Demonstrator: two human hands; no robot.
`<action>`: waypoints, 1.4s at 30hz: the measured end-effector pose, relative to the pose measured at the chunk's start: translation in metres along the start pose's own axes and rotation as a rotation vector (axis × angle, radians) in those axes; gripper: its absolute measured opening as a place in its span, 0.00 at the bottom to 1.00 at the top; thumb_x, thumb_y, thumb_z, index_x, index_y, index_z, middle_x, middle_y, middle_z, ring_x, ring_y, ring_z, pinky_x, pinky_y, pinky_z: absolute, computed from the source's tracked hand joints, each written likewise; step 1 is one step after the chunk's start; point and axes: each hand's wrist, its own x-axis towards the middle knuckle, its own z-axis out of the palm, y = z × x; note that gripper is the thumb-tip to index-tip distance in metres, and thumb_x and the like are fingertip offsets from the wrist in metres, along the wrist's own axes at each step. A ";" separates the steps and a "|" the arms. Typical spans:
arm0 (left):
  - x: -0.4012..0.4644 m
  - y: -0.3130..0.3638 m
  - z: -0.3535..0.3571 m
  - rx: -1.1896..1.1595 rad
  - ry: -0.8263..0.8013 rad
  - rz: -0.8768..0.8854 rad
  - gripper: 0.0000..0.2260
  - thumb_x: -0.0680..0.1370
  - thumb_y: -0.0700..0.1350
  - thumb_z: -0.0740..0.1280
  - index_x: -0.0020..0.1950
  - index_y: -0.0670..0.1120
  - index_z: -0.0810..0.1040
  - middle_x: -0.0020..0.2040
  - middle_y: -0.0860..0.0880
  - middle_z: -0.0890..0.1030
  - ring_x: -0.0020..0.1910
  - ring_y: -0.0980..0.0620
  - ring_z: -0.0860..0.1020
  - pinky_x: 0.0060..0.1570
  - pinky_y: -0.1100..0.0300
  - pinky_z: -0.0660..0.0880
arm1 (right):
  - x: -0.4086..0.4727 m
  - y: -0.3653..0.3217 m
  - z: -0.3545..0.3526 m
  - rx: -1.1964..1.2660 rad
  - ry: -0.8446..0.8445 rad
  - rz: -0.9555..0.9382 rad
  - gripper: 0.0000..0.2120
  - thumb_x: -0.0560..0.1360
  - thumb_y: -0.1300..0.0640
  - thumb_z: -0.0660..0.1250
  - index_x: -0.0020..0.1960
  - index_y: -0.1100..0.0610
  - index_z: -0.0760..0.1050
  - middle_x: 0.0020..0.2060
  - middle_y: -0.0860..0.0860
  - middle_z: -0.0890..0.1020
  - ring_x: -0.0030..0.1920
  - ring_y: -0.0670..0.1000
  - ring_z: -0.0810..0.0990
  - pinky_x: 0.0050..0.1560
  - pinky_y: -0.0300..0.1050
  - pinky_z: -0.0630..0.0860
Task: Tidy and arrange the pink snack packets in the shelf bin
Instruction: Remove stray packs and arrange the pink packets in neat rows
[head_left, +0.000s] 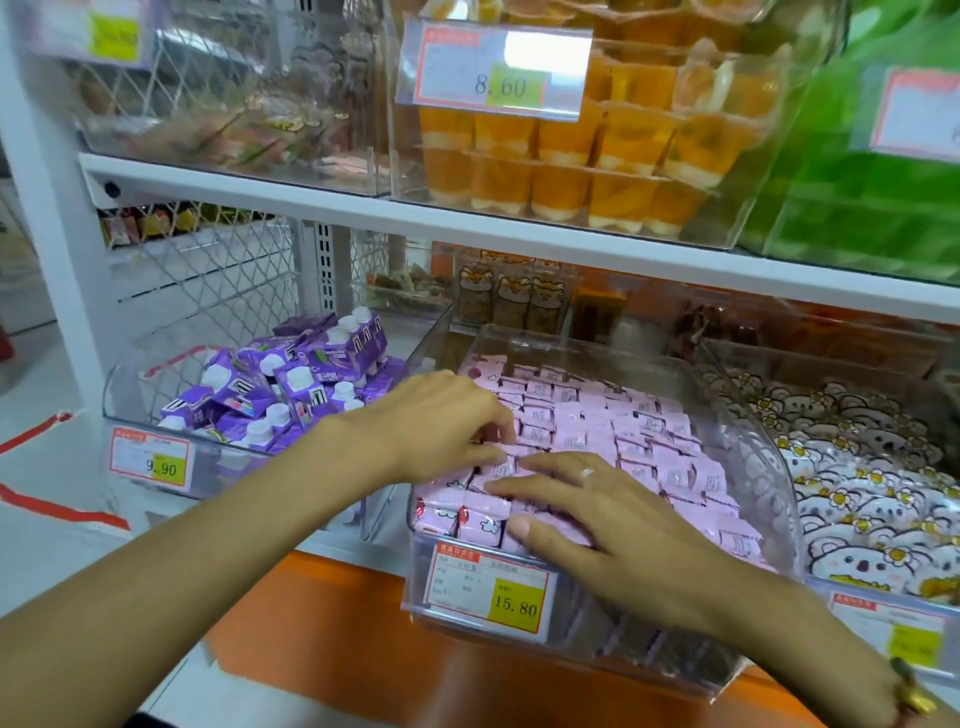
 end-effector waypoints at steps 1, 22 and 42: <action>0.000 0.000 0.000 -0.017 0.011 -0.011 0.10 0.78 0.56 0.64 0.58 0.57 0.79 0.51 0.54 0.82 0.52 0.51 0.78 0.40 0.60 0.64 | 0.000 0.000 0.000 0.003 -0.001 0.000 0.25 0.74 0.32 0.43 0.69 0.33 0.60 0.70 0.40 0.64 0.69 0.40 0.58 0.64 0.38 0.59; -0.020 0.006 -0.007 -0.902 0.933 -0.399 0.06 0.81 0.45 0.60 0.52 0.46 0.76 0.45 0.51 0.82 0.45 0.56 0.80 0.46 0.59 0.78 | 0.003 0.003 -0.001 0.096 -0.002 -0.021 0.22 0.76 0.34 0.49 0.68 0.32 0.64 0.68 0.39 0.69 0.67 0.41 0.64 0.65 0.41 0.63; -0.030 0.009 -0.012 -1.188 0.452 -0.315 0.12 0.78 0.49 0.63 0.61 0.52 0.77 0.55 0.53 0.82 0.53 0.58 0.81 0.45 0.64 0.80 | 0.001 -0.016 -0.032 1.304 0.587 0.250 0.07 0.71 0.54 0.69 0.45 0.56 0.82 0.41 0.53 0.86 0.40 0.51 0.85 0.34 0.34 0.78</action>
